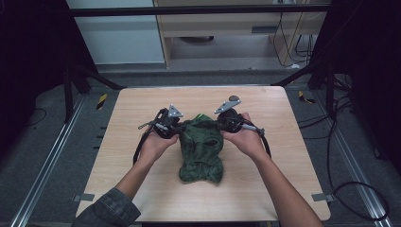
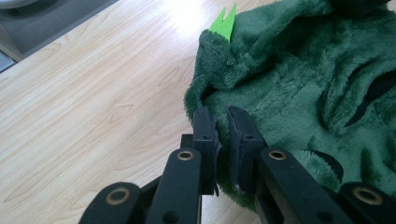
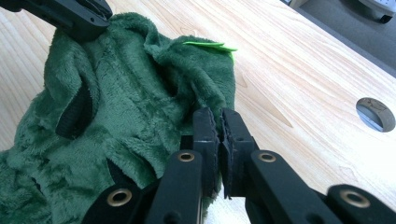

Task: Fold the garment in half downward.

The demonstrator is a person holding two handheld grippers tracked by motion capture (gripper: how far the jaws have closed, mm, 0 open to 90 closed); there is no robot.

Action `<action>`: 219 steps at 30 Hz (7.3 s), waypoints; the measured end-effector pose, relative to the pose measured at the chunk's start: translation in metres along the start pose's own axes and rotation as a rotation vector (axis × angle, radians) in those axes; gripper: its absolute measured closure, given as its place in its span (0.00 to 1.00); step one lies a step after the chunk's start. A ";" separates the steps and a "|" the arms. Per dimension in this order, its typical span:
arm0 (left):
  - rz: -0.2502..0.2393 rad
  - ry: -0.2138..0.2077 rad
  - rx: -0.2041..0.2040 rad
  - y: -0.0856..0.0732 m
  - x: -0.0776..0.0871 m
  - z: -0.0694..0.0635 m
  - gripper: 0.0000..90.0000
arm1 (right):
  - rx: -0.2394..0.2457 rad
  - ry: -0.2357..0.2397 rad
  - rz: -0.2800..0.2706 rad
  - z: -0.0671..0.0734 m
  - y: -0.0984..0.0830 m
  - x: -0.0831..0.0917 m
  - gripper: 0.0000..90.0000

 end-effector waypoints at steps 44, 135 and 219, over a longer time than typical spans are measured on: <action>-0.032 0.016 -0.036 -0.012 0.005 -0.013 0.91 | 0.019 0.006 -0.031 0.013 -0.011 0.008 0.96; -0.087 -0.068 -0.079 -0.097 0.009 -0.084 0.91 | 0.083 0.111 -0.090 0.088 -0.106 0.055 0.92; 0.027 0.031 0.020 -0.133 0.043 -0.033 0.14 | -0.180 -0.019 0.054 0.013 -0.140 0.051 0.13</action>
Point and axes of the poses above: each handheld gripper's, and its own axes: x roughly backward along the jaws, y roughly out of its top, z roughly to its left, the point moved 6 cm from there along -x, roughly forward along the jaws, and after that the axes turned 10 degrees about -y, right-handed, at the moved point
